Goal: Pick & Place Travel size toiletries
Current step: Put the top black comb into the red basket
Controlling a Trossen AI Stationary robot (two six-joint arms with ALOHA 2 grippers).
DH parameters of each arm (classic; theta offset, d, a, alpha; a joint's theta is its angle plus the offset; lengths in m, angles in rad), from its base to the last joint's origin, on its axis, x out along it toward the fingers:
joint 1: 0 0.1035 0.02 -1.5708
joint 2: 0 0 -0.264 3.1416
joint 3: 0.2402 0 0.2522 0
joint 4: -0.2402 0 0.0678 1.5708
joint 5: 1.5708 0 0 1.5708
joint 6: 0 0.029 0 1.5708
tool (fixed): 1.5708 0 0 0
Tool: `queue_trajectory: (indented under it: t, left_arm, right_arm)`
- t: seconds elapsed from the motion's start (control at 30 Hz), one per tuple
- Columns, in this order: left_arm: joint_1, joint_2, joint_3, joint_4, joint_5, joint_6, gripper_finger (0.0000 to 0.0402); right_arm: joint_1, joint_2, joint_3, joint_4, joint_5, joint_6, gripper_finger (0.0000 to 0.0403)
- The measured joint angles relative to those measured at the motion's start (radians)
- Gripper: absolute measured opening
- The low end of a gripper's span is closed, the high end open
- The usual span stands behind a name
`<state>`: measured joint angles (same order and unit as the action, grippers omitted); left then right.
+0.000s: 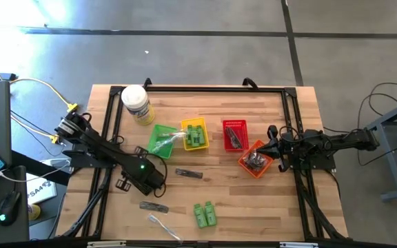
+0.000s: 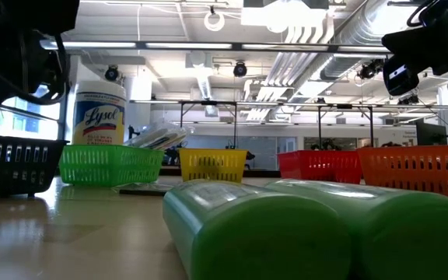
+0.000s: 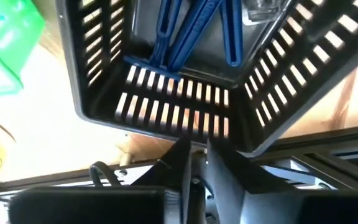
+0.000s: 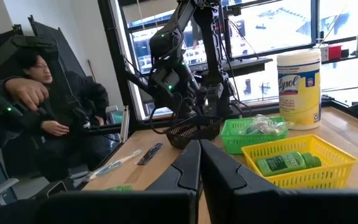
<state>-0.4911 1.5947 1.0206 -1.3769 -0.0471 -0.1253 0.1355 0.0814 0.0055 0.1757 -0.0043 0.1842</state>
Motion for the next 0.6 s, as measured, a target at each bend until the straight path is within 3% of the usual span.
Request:
queue_trajectory:
  t: [0.2,0.4,0.6]
  left_arm:
    - [0.0,-0.086,-0.004,0.061,-0.052,0.016,0.0004]
    - [0.001,-0.303,-0.114,0.416,-0.049,0.122,0.0001]
    - [0.007,-0.529,-0.264,0.708,0.004,0.084,0.0]
  right_arm:
    - [0.0,0.0,0.0,-0.021,0.0,0.006,0.0003]
    - [0.0,0.0,0.0,-0.073,0.001,0.003,0.0003]
    - [0.0,0.0,0.0,-0.073,0.001,-0.003,0.0003]
